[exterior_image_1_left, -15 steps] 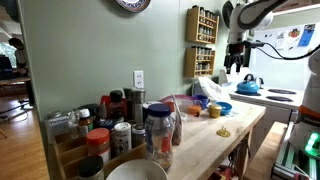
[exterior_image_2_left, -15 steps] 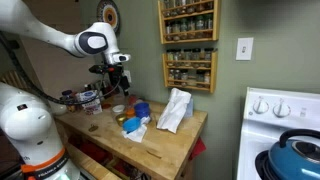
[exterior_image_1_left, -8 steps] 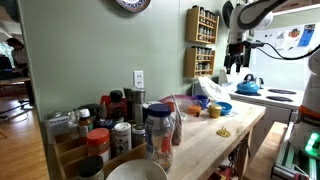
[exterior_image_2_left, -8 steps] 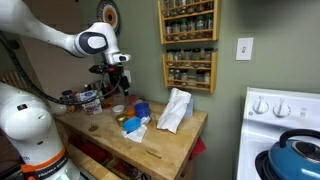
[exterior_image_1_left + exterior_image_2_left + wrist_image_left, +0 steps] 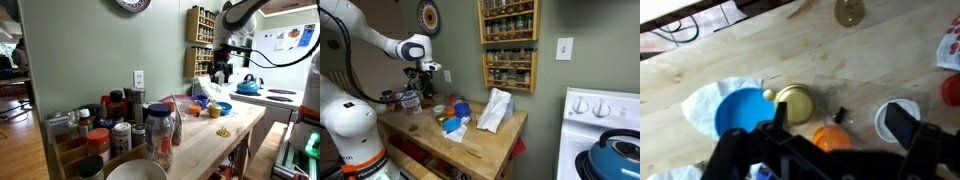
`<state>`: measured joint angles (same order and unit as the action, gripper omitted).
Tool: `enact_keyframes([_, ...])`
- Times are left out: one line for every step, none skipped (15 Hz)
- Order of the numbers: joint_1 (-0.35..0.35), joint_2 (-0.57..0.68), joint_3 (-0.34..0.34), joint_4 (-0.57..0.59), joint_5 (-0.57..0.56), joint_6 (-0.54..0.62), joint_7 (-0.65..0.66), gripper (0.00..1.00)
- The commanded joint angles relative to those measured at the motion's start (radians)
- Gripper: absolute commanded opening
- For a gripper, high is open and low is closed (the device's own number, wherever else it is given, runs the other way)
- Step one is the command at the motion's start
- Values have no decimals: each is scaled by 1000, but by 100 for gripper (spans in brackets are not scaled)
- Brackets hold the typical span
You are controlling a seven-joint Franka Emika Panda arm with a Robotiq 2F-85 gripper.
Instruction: Put the paper clip on the cranberries package
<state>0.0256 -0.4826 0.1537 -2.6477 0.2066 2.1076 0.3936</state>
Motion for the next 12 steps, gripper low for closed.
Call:
enact_keyframes([21, 31, 11, 13, 3, 9, 22, 100])
enact_keyframes([22, 40, 12, 17, 2, 10, 22, 100])
enact_keyframes([18, 39, 7, 18, 1, 9, 19, 100])
enact_keyframes([13, 32, -2, 18, 0, 9, 14, 100])
enact_keyframes([-10, 19, 19, 14, -45, 16, 67, 100])
enact_keyframes([6, 34, 17, 11, -18, 44, 56, 100])
enact_keyframes([9, 51, 26, 6, -9, 74, 75, 100])
enact_keyframes([11, 74, 39, 0, 5, 131, 108, 100])
enact_keyframes([17, 97, 43, -2, 26, 170, 127, 100])
enact_keyframes([25, 120, 49, -4, 46, 212, 144, 100])
enact_keyframes([27, 145, 60, -13, 46, 270, 163, 100])
enact_keyframes([28, 175, 69, -17, 45, 323, 187, 100])
